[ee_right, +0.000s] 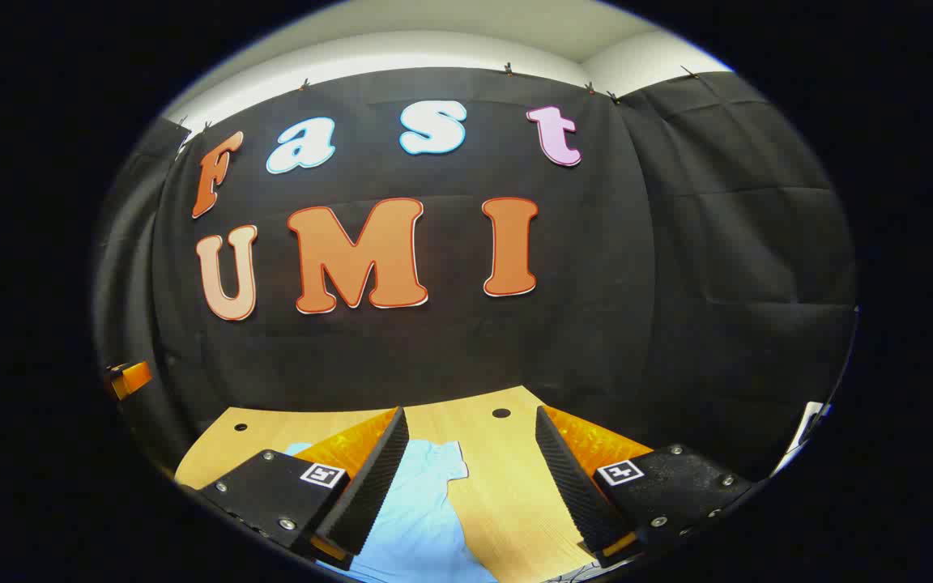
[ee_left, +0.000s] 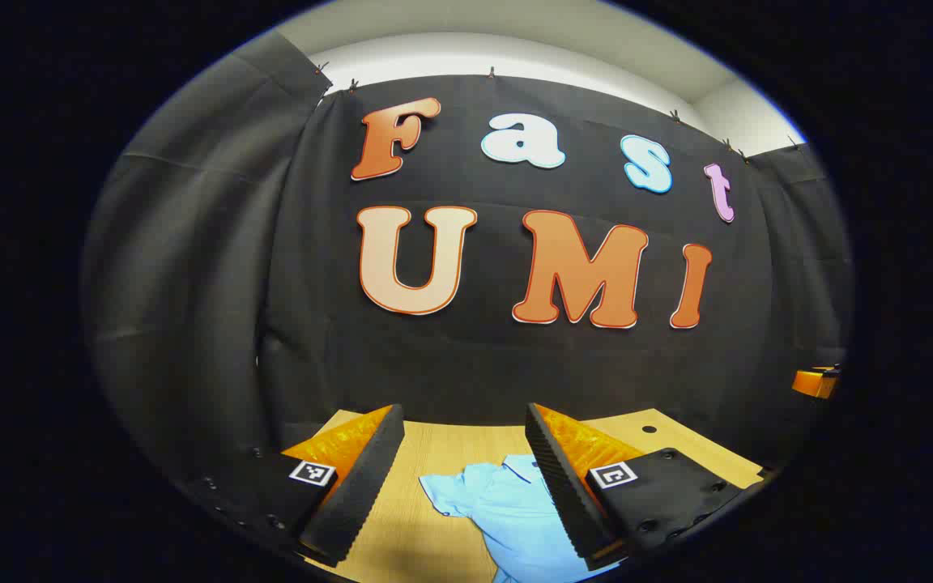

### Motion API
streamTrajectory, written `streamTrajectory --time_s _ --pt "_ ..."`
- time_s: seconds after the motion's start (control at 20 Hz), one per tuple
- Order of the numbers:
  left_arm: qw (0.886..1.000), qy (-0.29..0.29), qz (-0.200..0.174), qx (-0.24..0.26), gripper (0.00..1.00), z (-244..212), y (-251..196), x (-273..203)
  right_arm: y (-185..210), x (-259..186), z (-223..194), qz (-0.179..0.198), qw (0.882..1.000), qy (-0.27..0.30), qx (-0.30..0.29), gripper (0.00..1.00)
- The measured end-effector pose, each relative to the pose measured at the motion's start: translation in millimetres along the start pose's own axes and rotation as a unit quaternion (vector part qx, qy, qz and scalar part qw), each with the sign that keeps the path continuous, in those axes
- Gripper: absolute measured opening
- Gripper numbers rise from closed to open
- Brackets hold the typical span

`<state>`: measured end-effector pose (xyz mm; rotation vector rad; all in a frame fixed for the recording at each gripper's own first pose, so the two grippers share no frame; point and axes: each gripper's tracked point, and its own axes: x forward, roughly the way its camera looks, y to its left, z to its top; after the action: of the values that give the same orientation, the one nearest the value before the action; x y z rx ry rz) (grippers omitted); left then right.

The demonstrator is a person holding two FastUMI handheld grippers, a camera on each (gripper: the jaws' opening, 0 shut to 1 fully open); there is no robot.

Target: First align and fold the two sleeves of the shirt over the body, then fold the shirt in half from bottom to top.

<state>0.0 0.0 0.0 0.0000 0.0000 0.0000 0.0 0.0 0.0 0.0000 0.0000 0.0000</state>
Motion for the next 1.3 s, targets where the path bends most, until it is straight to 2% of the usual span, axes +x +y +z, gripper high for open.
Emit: streamTrajectory --time_s 0.05,0.2,0.3,0.35,0.45,0.5,0.6,0.75,0.9,1.05,1.3 --pt "1.000 0.000 -0.001 0.000 0.98 1.6 2.5 0.5 5.6 0.1 3.6 0.001 1.000 -0.004 0.001 0.97" --pt "1.000 -0.005 0.000 0.001 0.98 9.3 7.5 1.8 21.6 2.2 20.4 0.008 0.999 -0.032 -0.002 0.97" --pt "1.000 -0.009 0.000 0.001 0.94 12.6 5.3 3.8 22.5 4.2 20.6 0.007 0.999 -0.038 -0.012 0.97" --pt "1.000 -0.008 0.001 0.002 0.98 13.8 4.9 5.4 27.5 5.9 22.7 0.011 0.999 -0.040 -0.006 0.97" --pt "1.000 -0.005 0.004 0.005 0.98 10.1 3.6 6.6 30.3 12.5 23.2 0.015 0.999 -0.040 0.005 1.00" --pt "1.000 -0.004 0.008 0.007 0.98 8.2 2.4 8.6 32.0 16.9 23.1 0.018 0.999 -0.040 0.003 0.97" --pt "1.000 -0.004 0.020 0.010 0.98 8.1 3.6 11.4 36.1 26.1 22.2 0.028 0.999 -0.041 -0.003 1.00" --pt "0.999 -0.002 0.045 0.008 0.98 9.5 3.1 20.9 37.0 43.9 25.2 0.041 0.998 -0.044 -0.001 0.97" --pt "0.998 0.013 0.065 0.002 0.98 2.8 -1.5 31.6 34.4 66.2 20.5 0.059 0.998 -0.030 0.004 1.00" --pt "0.996 0.014 0.084 0.001 0.98 0.5 -8.1 37.8 31.2 89.5 14.3 0.087 0.996 -0.011 0.010 0.97" --pt "0.994 0.019 0.107 0.001 0.98 -5.4 -25.4 56.3 14.1 133.1 -11.1 0.098 0.994 0.037 0.007 0.97"
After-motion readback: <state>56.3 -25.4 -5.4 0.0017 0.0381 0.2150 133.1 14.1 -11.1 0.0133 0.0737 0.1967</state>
